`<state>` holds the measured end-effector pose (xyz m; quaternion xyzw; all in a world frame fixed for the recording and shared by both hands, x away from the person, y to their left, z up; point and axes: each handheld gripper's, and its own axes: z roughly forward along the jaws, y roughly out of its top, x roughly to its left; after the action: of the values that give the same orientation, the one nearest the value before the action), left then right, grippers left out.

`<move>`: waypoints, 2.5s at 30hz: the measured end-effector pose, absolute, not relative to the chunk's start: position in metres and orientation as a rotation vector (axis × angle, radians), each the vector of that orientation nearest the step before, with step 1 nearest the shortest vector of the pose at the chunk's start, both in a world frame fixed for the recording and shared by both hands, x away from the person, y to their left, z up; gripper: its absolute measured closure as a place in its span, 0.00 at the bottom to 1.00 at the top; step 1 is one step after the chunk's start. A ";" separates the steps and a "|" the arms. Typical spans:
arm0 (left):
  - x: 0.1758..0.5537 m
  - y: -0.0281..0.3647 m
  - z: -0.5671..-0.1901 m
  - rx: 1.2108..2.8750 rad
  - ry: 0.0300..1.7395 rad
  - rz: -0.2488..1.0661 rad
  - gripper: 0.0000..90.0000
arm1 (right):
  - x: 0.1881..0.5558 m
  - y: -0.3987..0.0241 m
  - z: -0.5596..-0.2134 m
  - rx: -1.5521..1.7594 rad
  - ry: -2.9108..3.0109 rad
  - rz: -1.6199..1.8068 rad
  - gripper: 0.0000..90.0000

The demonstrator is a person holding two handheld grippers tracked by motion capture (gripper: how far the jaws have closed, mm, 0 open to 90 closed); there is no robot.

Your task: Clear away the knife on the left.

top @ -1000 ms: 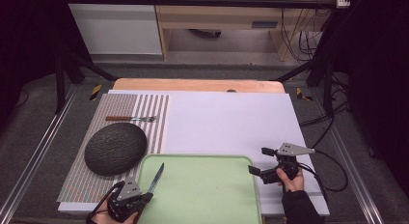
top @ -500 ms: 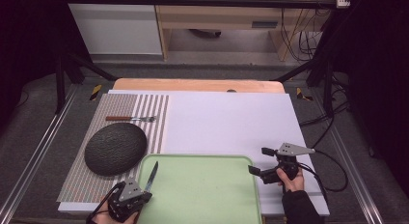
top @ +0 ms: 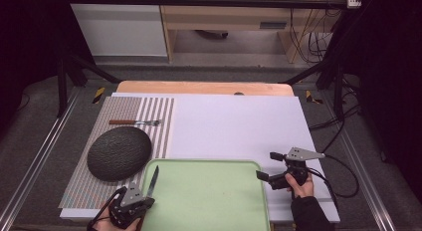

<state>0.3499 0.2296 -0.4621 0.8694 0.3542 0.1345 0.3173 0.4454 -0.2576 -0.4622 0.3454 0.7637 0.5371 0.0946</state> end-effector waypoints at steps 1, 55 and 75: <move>0.350 0.230 -0.462 2.288 0.937 0.355 1.00 | 0.445 -0.258 -0.462 1.024 2.266 1.592 0.01; 0.405 0.273 -0.408 2.088 0.772 0.424 0.03 | 0.447 -0.257 -0.463 1.046 2.254 1.586 0.01; 0.430 0.283 -0.397 2.234 0.673 0.482 0.03 | 0.447 -0.257 -0.463 1.055 2.244 1.582 0.01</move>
<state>0.4300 0.2833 -0.3968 0.8711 0.2622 0.1879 0.3704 0.4471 -0.2573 -0.4628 0.3570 0.7591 0.5350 0.1001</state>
